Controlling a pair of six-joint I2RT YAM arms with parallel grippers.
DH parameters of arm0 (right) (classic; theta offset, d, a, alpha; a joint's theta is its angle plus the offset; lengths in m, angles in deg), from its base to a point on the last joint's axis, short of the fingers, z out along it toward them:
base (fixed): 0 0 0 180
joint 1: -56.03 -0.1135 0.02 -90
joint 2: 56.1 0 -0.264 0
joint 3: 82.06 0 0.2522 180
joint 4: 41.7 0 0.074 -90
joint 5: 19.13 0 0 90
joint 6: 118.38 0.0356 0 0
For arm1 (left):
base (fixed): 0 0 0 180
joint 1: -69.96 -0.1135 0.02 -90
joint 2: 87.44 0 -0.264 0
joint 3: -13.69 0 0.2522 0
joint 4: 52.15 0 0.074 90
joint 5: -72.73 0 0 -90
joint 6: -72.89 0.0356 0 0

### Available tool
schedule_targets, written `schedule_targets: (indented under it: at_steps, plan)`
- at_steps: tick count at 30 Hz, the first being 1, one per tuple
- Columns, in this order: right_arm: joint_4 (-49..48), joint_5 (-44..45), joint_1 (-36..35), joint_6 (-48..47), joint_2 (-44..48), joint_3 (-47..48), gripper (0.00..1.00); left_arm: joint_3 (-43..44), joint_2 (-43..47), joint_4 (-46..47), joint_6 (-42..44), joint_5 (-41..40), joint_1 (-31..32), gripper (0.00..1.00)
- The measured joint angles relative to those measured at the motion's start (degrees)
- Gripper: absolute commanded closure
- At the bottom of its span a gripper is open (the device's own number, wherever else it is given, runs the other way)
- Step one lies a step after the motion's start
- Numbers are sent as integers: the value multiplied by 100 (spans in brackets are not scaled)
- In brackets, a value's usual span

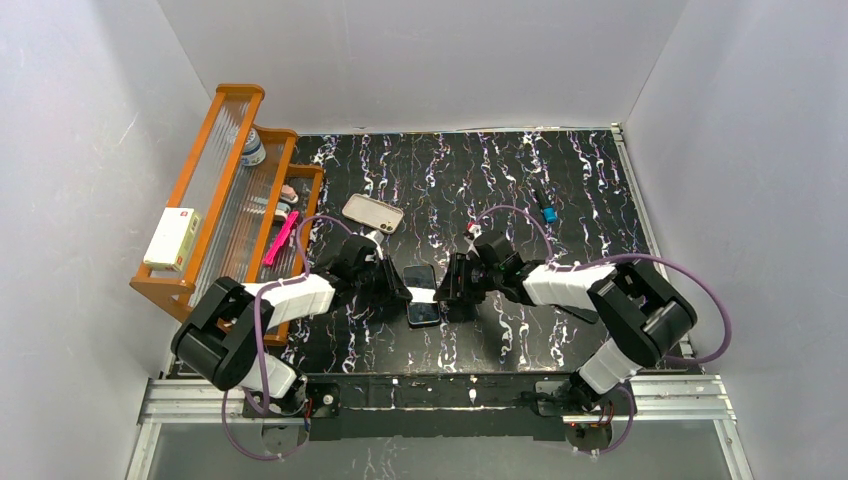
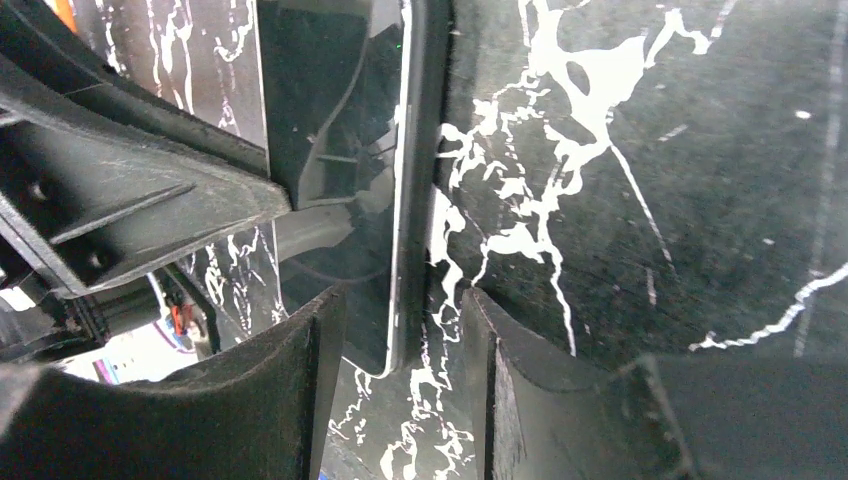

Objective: Put the phone into the phone case

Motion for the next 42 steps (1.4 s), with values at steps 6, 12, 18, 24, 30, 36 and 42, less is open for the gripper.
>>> schedule_targets:
  at_steps: [6,12,18,24,30,36,42]
  plan:
    - [-481,-367,0,192,-280,9,42,-2,-22,37,28,44,-2,81]
    - [-831,-656,26,468,-483,42,42,-83,-2,162,33,55,-2,81]
    - [-1056,-791,70,651,-535,-20,44,-234,79,367,-17,72,-4,79]
    - [-1829,-997,118,909,-538,-339,46,-483,149,778,-175,142,-24,79]
    - [-2197,-1113,131,1088,-560,-433,51,-629,219,970,-365,179,-68,79]
    - [-2459,-1207,129,1239,-793,-435,58,-719,264,1093,-463,188,-68,78]
    - [-2608,-1303,122,1353,-933,-446,81,-778,264,1198,-535,243,-68,78]
